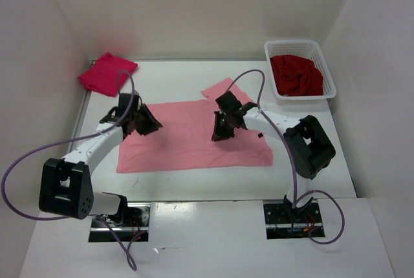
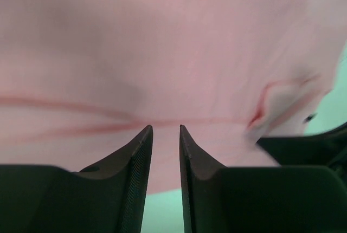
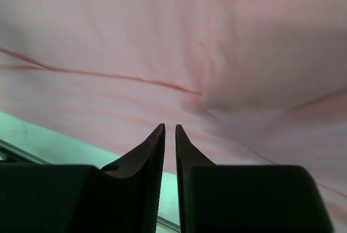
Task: Fold and stack the t-shirts
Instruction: Fold the flattened tshirt in 1/3 of the way, then grap the side of the flattened tshirt furthest away from the robot with both arms
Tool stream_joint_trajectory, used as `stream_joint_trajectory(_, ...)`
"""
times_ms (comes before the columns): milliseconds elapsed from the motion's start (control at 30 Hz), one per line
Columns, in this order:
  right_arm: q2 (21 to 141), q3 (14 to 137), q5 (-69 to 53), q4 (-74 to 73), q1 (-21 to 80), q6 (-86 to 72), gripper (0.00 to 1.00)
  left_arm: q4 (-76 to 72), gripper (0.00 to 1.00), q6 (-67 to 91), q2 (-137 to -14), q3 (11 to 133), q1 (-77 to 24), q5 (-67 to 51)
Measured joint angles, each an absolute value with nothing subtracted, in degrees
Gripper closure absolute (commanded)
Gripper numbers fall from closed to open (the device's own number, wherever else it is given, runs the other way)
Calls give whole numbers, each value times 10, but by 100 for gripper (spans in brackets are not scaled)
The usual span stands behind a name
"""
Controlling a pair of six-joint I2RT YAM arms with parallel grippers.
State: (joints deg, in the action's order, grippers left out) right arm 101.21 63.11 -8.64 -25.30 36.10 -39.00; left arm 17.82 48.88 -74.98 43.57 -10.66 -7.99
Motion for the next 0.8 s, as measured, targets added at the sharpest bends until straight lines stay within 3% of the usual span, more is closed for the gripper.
stream_joint_trajectory(167,1005,715,-100,-258,329,-378,79,128,66,463,-832,569,-12,-62)
stream_joint_trajectory(367,994,756,-117,-257,319,-375,79,103,55,439,-979,646,89,2)
stream_joint_trajectory(500,991,761,-131,-257,318,-373,79,114,49,422,-1049,686,102,44)
stream_joint_trajectory(800,991,761,-144,-257,318,-361,79,122,47,390,-1125,757,99,96)
